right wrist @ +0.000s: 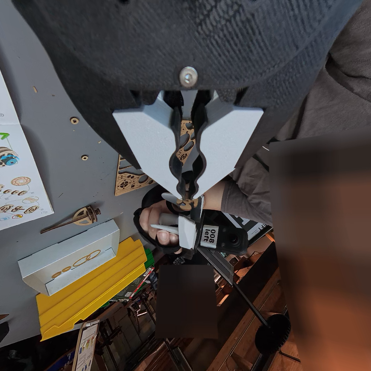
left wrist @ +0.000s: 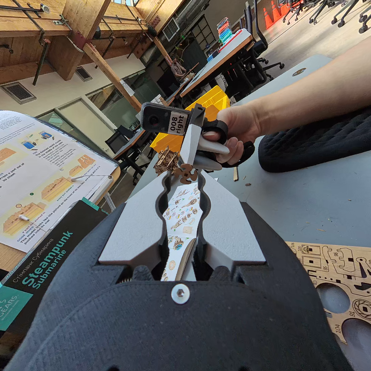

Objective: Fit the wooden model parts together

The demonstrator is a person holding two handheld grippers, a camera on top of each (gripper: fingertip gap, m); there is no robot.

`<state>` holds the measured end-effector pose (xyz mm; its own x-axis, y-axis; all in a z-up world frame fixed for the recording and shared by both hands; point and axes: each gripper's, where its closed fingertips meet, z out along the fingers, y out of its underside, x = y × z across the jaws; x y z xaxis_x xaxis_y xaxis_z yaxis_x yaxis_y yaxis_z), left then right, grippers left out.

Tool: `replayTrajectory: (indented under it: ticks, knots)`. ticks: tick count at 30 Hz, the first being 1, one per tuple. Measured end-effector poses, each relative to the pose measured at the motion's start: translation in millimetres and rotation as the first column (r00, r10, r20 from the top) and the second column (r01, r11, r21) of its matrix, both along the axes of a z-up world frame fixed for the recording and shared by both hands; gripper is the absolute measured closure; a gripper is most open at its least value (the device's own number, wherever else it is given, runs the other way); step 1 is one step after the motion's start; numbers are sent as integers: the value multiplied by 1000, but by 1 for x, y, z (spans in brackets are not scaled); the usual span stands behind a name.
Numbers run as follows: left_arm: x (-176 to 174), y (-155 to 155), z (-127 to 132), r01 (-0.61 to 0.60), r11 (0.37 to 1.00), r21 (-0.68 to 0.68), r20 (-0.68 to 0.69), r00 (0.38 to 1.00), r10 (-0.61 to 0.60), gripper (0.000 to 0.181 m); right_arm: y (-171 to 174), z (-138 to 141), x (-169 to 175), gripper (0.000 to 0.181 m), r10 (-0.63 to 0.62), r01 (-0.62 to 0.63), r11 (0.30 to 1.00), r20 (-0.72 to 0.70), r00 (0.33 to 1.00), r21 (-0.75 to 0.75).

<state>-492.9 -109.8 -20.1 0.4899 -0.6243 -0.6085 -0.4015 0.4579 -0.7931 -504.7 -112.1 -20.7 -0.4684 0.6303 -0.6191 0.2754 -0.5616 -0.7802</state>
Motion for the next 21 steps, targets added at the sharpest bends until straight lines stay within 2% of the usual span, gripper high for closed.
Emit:
replayTrajectory:
  ticks: [11,21]
  knots:
    - [2,-8,1,47,999,9,-14,999,-47,154,-6,-4,1,180,53,-52,998,24,998,-40]
    - [5,-13,-9,87,996,-17,-82,993,-88,155,-12,-10,2,180,101,-99,994,48,994,-44]
